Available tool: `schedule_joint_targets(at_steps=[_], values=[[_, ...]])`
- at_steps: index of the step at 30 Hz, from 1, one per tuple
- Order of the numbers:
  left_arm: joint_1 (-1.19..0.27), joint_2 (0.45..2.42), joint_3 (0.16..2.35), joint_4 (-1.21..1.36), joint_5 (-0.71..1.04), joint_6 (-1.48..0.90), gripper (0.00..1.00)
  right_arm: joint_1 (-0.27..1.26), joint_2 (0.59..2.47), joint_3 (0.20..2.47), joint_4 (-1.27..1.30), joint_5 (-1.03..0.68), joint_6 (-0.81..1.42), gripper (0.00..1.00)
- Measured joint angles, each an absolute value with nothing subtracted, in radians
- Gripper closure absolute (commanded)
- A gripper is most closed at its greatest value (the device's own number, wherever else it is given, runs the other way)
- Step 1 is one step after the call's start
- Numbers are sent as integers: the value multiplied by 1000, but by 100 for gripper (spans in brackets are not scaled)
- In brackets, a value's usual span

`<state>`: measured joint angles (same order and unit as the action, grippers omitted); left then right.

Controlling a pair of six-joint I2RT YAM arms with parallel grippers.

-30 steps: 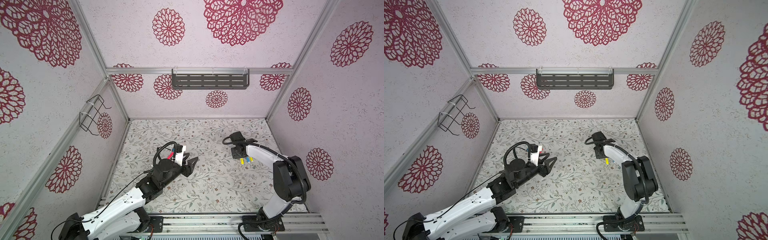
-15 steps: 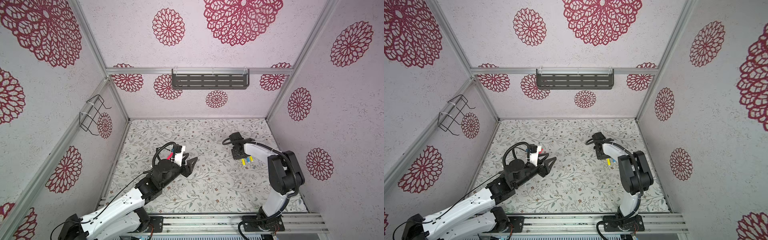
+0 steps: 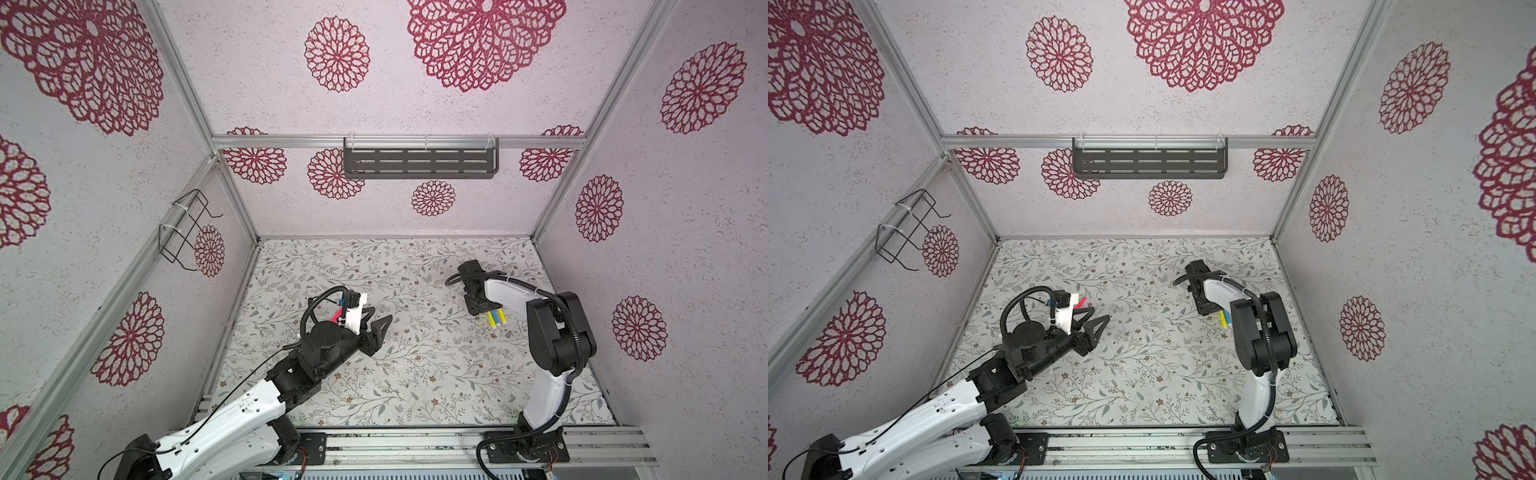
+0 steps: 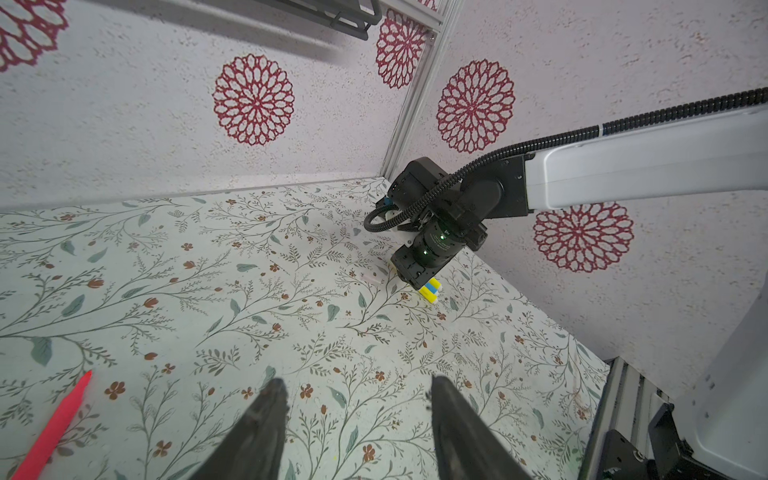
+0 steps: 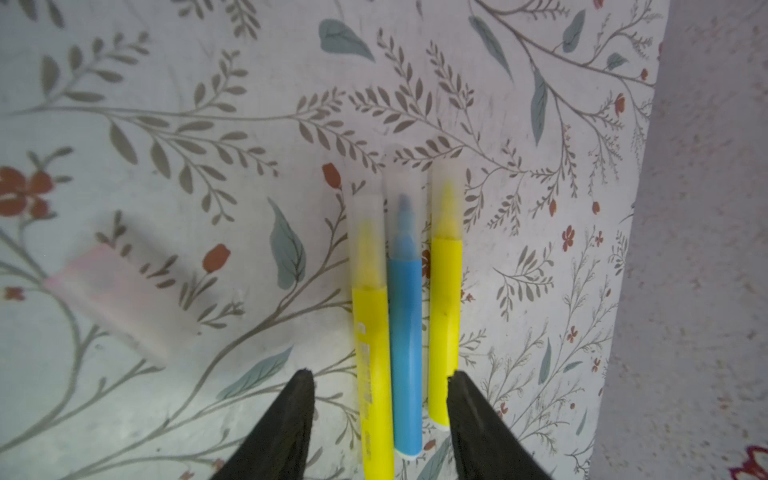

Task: Insert the pens into the pen caps
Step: 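Lower the capped yellow highlighter beside the markers and open the right gripper, then lower the left gripper onto the pink highlighter and close it while the right gripper rises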

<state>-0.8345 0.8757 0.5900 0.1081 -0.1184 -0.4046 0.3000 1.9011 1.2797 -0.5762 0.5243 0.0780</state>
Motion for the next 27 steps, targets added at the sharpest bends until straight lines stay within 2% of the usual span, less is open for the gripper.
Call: schedule_joint_targets(at_steps=[7,14,27], values=[[-834,872,589,101,-131,-404,42,301,1869,1276,-586,521,80,40],[-813,909,620,7,-189,-413,41,303,1713,1225,-569,428,89,41],[-469,1064,657,-166,-105,-518,41,304,1503,1110,-491,106,137,41]])
